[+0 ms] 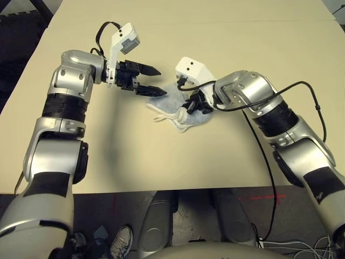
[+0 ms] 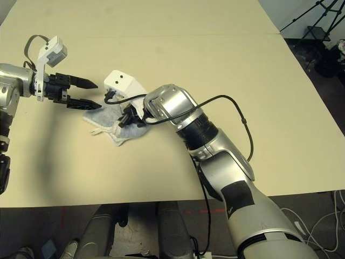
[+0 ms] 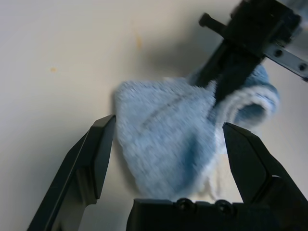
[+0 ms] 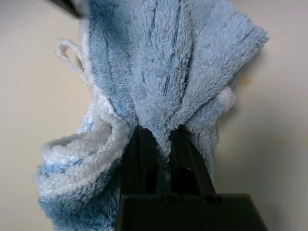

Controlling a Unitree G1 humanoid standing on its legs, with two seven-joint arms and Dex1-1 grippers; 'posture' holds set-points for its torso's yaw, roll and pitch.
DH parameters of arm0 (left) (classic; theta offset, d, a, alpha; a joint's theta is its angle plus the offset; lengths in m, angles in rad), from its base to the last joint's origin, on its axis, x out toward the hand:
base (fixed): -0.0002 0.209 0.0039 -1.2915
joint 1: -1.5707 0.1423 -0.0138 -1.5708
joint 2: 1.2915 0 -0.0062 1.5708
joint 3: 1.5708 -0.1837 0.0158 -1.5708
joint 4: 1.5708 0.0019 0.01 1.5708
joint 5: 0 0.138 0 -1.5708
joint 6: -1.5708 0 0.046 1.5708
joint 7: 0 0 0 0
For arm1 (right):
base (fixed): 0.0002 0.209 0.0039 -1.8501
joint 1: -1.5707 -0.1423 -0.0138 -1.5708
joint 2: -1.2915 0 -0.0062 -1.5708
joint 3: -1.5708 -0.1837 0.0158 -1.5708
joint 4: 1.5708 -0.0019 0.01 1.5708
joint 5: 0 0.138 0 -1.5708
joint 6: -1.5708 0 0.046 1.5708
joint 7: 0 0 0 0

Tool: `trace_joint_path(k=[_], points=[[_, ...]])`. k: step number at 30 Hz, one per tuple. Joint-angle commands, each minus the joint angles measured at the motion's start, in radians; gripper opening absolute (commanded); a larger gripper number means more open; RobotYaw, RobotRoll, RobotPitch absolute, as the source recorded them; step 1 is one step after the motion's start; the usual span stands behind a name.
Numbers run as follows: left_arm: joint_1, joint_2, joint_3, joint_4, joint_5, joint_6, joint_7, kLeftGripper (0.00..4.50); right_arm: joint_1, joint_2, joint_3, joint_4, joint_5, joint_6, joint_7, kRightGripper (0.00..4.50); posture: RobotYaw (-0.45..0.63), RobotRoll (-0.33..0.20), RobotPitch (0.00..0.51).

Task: Wipe the water off the table with a rag.

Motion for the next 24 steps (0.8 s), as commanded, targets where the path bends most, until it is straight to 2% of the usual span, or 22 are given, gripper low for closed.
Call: trace_joint_path(k=[1,14,19,24], points=[[0.019,0.003,-0.013,-0.009,0.004,0.007,-0.008,4.5,0.0,-0.056,-0.021,0.184,-0.106,-0.05,-0.06,0.12,-0.07,0.0,0.321],[0.025,-0.003,-0.015,-0.014,0.002,0.01,-0.01,4.5,-0.107,-0.099,-0.137,0.618,-0.23,-0.304,-0.149,0.12,-0.07,0.0,0.325],[0.026,-0.005,-0.016,-0.014,0.003,0.011,-0.009,4.5,-0.099,-0.138,-0.154,0.704,-0.276,-0.363,-0.139,0.12,-0.07,0.0,0.325],[0.02,-0.01,-0.018,-0.007,0.005,0.006,-0.009,4.5,-0.05,-0.169,-0.165,0.7,-0.299,-0.349,-0.118,0.12,-0.08,0.0,0.32]])
